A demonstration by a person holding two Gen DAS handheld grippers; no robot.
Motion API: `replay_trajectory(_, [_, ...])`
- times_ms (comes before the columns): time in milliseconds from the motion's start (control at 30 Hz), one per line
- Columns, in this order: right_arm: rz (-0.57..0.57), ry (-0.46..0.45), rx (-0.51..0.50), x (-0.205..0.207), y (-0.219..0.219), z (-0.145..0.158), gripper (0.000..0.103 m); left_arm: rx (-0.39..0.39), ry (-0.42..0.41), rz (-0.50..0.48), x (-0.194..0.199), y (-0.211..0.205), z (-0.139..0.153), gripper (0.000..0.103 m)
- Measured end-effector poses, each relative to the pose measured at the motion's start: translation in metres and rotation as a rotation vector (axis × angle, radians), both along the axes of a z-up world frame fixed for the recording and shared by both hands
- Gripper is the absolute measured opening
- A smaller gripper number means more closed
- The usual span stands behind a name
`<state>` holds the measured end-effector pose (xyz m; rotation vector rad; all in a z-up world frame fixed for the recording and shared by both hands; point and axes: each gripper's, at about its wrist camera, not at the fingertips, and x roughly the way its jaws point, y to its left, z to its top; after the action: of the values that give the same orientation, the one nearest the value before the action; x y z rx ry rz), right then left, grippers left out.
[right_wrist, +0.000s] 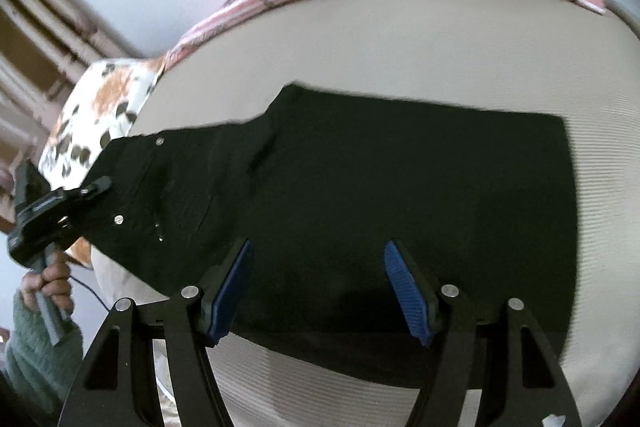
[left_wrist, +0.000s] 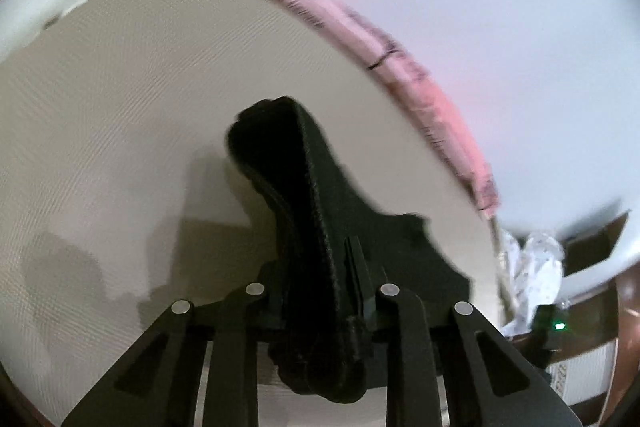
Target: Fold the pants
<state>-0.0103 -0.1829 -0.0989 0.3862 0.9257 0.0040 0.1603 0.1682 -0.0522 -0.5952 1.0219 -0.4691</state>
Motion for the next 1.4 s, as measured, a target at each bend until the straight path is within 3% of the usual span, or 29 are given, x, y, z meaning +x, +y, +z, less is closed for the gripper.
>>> replay_trajectory(167, [-0.076,-0.044,0.013,-0.024,-0.041,0.017,0.066,0.02,-0.065,-0.056,-0.013,-0.063,0.051,0.022])
replay_trajectory(400, [-0.174,-0.094,0.082,-0.059,-0.103,0.025,0.066,0.039,-0.126,-0.244,-0.026,-0.181,0.08,0.021])
replay_trajectory(567, [-0.198,-0.118,0.107,-0.075,-0.128,0.024,0.066,0.145,-0.132,-0.414,-0.046,-0.276,0.061,0.021])
replay_trajectory(633, [-0.206,-0.126,0.111,-0.08,-0.134,0.022,0.066,0.175,-0.122,-0.458,-0.053,-0.3,0.05,0.021])
replay_trajectory(800, [-0.23,-0.133,0.124,-0.091,-0.151,0.016,0.066,0.34,-0.137,-0.55,-0.071,-0.357,0.011,0.021])
replay_trajectory(967, [-0.253,-0.12,0.157,-0.1,-0.165,0.008,0.066,0.443,-0.16,-0.576,-0.081,-0.375,-0.017,0.026])
replay_trajectory(1033, [-0.256,-0.117,0.17,-0.101,-0.168,0.006,0.066,0.473,-0.177,-0.584,-0.084,-0.383,-0.015,0.041])
replay_trajectory(1100, [-0.255,-0.119,0.178,-0.1,-0.17,0.004,0.066,0.43,-0.191,-0.626,-0.09,-0.383,-0.011,0.059])
replay_trajectory(1200, [-0.245,-0.12,0.209,-0.096,-0.171,-0.001,0.066,0.394,-0.277,-0.65,-0.104,-0.382,0.011,0.073])
replay_trajectory(1267, [-0.228,-0.121,0.238,-0.093,-0.171,-0.004,0.066,0.391,-0.326,-0.639,-0.108,-0.376,0.025,0.076])
replay_trajectory(1400, [-0.138,-0.103,0.313,-0.079,-0.168,-0.012,0.066,0.393,-0.31,-0.545,-0.093,-0.343,0.034,0.076])
